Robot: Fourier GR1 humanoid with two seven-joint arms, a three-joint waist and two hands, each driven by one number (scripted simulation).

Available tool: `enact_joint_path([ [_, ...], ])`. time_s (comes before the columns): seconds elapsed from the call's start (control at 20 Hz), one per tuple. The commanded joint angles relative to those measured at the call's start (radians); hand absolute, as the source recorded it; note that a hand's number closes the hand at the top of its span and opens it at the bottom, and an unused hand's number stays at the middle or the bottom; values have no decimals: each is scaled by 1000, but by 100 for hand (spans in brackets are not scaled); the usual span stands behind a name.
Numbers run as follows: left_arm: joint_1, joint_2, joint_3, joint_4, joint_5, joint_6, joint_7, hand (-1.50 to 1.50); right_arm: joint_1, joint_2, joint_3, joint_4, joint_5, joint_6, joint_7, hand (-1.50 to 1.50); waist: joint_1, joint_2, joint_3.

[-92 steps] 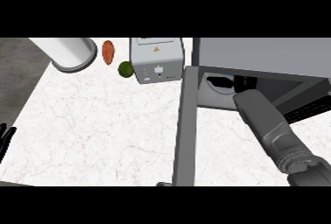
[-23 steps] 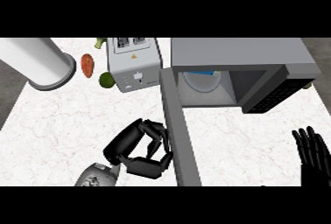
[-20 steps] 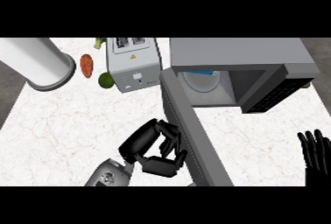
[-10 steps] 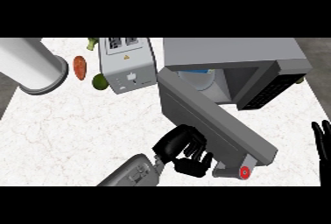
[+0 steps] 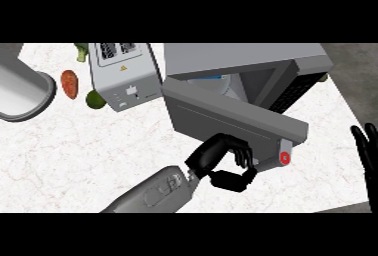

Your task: Pick up the milk, place it into the microwave and close the microwave

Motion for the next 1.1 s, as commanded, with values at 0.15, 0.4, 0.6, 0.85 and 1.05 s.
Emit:
enact_joint_path([
  [0.15, -147, -5, 39, 24, 155, 55, -75, 150, -44, -33, 29, -66, -42, 47, 53, -150, -82, 17, -1],
  [0.4, -226, -5, 54, 84, 216, 96, -80, 150, -67, -67, -4, -107, -64, 55, 70, -150, -138, 22, 1],
  [0.6, -307, -5, 72, 115, 268, 109, -71, 150, -79, -71, 15, -122, -94, 61, 106, -150, -164, 30, 3],
  [0.85, -370, -5, 89, 168, 314, 130, -85, 150, -103, -111, 3, -129, -119, 88, 135, -150, -192, 42, 4],
  [1.05, -406, -4, 94, 206, 346, 145, -87, 150, -129, -116, -7, -144, -148, 86, 147, -150, -218, 48, 4],
])
